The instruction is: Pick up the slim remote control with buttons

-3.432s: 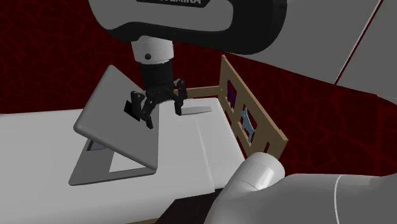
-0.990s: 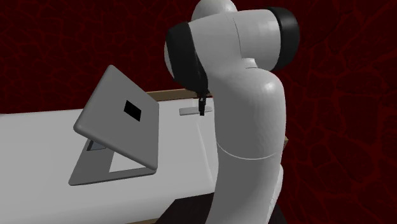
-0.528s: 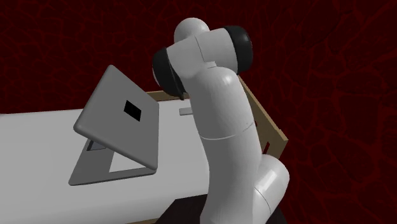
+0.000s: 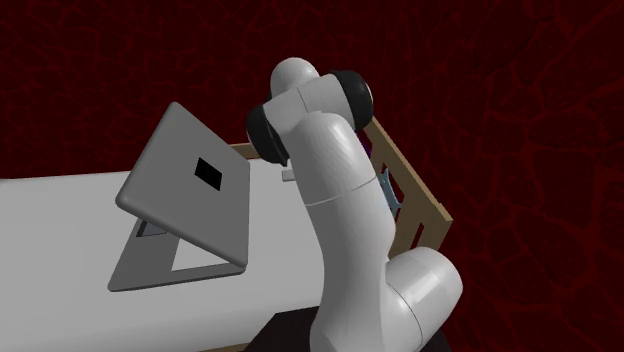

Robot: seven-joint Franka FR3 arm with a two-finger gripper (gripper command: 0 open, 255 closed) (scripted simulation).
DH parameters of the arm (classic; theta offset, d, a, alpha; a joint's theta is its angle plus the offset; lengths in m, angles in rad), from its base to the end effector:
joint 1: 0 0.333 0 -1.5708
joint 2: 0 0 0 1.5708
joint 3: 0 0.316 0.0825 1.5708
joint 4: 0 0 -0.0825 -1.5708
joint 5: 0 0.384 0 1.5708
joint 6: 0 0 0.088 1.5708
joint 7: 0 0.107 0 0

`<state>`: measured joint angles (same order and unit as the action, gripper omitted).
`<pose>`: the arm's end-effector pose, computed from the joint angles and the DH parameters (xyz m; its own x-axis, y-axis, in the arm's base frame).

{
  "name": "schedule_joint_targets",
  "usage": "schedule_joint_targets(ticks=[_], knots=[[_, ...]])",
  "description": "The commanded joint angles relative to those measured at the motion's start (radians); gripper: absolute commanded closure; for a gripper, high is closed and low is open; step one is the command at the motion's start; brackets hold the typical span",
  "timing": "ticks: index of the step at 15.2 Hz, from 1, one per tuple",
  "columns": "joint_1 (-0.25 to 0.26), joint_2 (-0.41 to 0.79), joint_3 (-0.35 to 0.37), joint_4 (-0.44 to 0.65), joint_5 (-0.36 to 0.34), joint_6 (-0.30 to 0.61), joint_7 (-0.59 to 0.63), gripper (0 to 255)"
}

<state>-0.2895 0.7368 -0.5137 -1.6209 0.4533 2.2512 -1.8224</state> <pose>0.5199 -0.4537 0.2325 0.6640 0.7476 0.0114 0.7475 -0.6641 0.0128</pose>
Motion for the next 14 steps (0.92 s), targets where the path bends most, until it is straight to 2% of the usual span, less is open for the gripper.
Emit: schedule_joint_targets(ticks=[1,7,8,14], knots=[[-0.009,0.023,0.01,0.009,0.01,0.014,-0.008,0],[-0.021,0.063,0.028,0.014,0.029,0.05,-0.019,0],[-0.02,0.063,0.028,0.014,0.029,0.05,-0.018,255],[-0.02,0.063,0.028,0.014,0.029,0.05,-0.018,255]])
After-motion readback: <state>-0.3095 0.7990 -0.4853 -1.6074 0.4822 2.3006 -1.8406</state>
